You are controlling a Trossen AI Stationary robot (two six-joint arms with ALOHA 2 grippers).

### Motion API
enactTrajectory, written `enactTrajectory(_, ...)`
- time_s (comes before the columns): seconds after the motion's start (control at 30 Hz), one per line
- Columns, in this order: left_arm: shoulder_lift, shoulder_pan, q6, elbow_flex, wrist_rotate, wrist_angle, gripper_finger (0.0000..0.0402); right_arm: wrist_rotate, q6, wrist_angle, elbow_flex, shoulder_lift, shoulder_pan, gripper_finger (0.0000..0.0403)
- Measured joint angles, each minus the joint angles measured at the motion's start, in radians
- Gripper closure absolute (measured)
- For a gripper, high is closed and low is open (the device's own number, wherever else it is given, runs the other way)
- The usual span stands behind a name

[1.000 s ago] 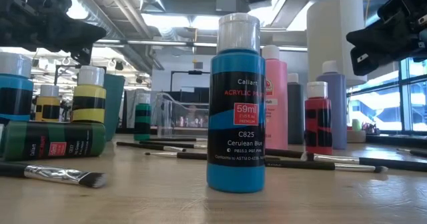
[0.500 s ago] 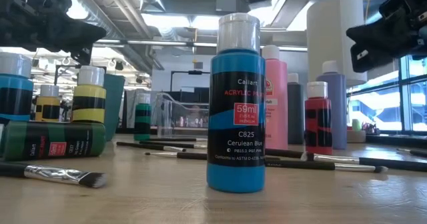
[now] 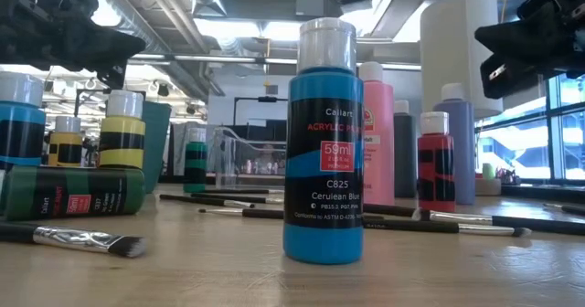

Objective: Pick & Place Paint Supplies
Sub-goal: Put the purple paint bottle into the transparent bin

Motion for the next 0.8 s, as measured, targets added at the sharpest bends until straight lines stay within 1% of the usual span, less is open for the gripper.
enactTrajectory(0.33, 0.0, 0.0, 0.0, 0.0, 0.0, 0.0, 0.0395, -0.002, 0.003, 0.013, 0.0, 0.0, 0.0, 0.0395)
enactTrajectory(0.47, 0.0, 0.0, 0.0, 0.0, 0.0, 0.0, 0.0395, -0.003, 0.035, 0.013, 0.0, 0.0, 0.001, 0.0395)
enactTrajectory(0.53, 0.0, 0.0, 0.0, 0.0, 0.0, 0.0, 0.0395, 0.025, 0.031, 0.016, 0.0, 0.0, 0.001, 0.0395)
enactTrajectory(0.7, 0.0, 0.0, 0.0, 0.0, 0.0, 0.001, 0.0395, 0.137, 0.016, 0.014, 0.0, 0.0, 0.001, 0.0395)
enactTrajectory(0.8, 0.0, 0.0, 0.0, 0.0, 0.0, 0.001, 0.0395, 0.156, 0.022, 0.018, 0.0, 0.0, 0.001, 0.0394)
